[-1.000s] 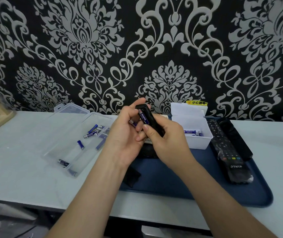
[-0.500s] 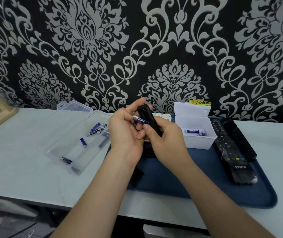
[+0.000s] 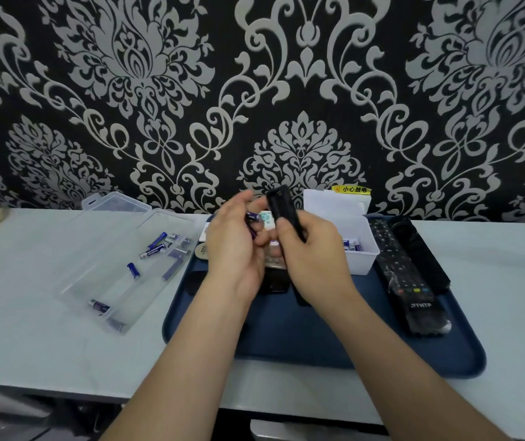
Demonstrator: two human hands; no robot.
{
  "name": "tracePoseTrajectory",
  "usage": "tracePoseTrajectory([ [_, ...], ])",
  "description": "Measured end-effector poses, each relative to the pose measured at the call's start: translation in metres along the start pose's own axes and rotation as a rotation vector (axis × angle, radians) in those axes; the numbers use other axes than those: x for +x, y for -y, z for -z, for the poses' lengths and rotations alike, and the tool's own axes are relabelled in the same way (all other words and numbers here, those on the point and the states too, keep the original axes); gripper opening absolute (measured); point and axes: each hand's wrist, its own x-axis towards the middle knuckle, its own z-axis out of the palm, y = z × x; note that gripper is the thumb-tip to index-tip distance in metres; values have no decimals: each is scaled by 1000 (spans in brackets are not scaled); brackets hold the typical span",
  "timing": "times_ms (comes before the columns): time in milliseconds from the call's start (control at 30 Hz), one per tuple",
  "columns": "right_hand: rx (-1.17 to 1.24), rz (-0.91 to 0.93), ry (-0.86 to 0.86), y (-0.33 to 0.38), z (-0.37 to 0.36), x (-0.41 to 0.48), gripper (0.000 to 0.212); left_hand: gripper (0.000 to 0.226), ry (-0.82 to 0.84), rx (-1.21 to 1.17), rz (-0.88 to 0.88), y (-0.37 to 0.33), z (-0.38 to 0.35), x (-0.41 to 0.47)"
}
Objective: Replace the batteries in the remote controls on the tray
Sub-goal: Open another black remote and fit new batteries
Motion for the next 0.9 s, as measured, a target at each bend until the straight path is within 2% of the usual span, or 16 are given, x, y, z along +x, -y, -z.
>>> tracePoseTrajectory([
  [67,47,-3,-112,4,20,5,19,19,65,8,-71,0,-7,3],
  [167,145,-46,-236,6,52,13,19,23,212,342,-241,7,-23,-2],
  [267,184,-102,-304,-1,75,17,20,19,317,648,-417,29,-42,-7],
  [367,210,-132,-297,-5,86,16,19,17,400,803,-432,47,-50,-4],
  [500,248,-168,-265,-5,89,17,20,34,438,812,-323,53,-50,-4],
  [667,298,-228,-236,-3,85,17,20,37,306,562,-241,48,-48,-1],
  [733,375,-269,-182,2,84,17,20,33,258,458,-209,38,-45,0],
  [800,528,-336,-34,10,82,16,20,30,309,437,-195,26,-40,0],
  [900,569,-409,245,20,69,13,22,33,454,621,-220,10,-25,0],
])
